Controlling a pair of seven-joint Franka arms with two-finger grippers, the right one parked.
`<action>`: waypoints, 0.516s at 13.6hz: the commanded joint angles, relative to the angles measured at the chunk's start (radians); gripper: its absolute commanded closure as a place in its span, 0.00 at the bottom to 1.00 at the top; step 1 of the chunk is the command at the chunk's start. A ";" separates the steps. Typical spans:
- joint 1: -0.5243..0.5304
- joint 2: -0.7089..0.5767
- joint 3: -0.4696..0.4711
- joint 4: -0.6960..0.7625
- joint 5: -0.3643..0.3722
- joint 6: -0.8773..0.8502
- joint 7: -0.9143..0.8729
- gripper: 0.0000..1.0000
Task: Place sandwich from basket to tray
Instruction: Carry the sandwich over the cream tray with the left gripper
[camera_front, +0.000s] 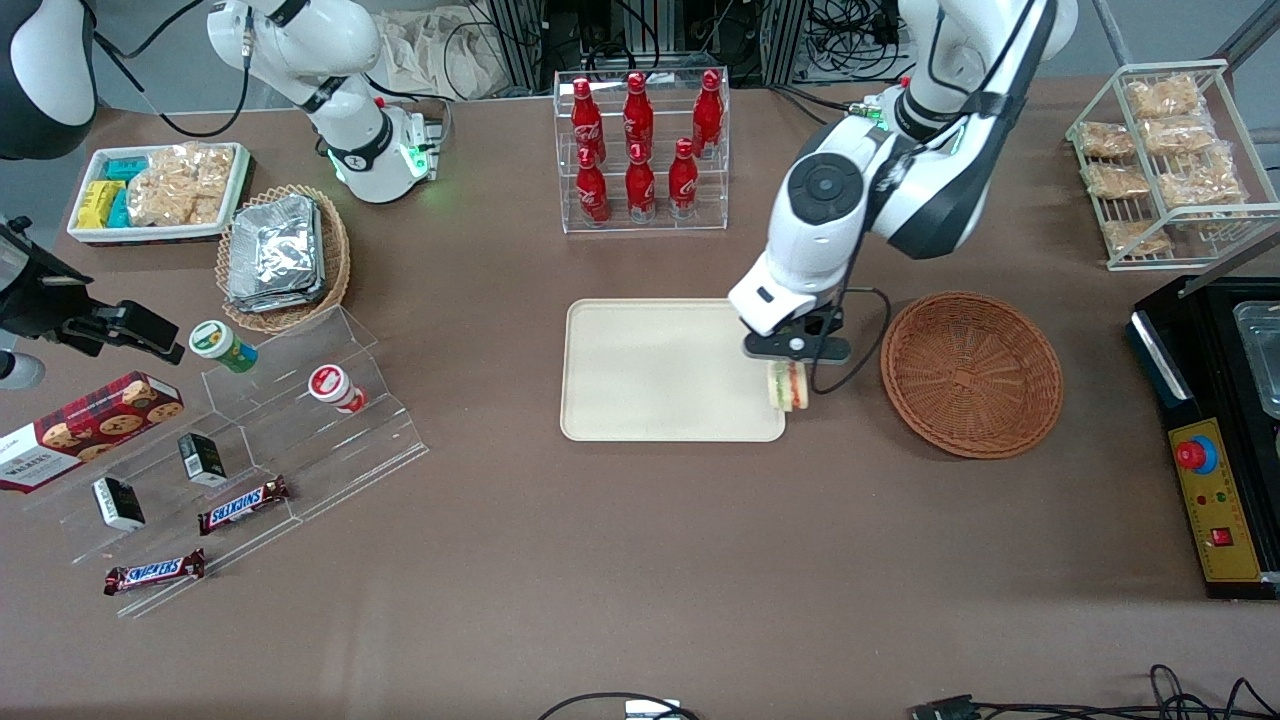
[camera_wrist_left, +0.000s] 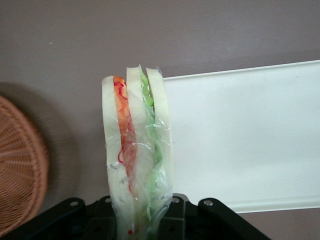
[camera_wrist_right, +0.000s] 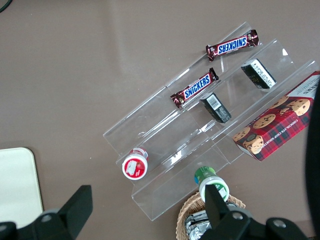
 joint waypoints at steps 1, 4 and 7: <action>-0.075 0.070 0.011 0.030 0.006 0.049 -0.067 0.83; -0.107 0.125 0.011 0.018 0.007 0.095 -0.070 0.84; -0.117 0.176 0.011 0.001 0.038 0.109 -0.069 0.84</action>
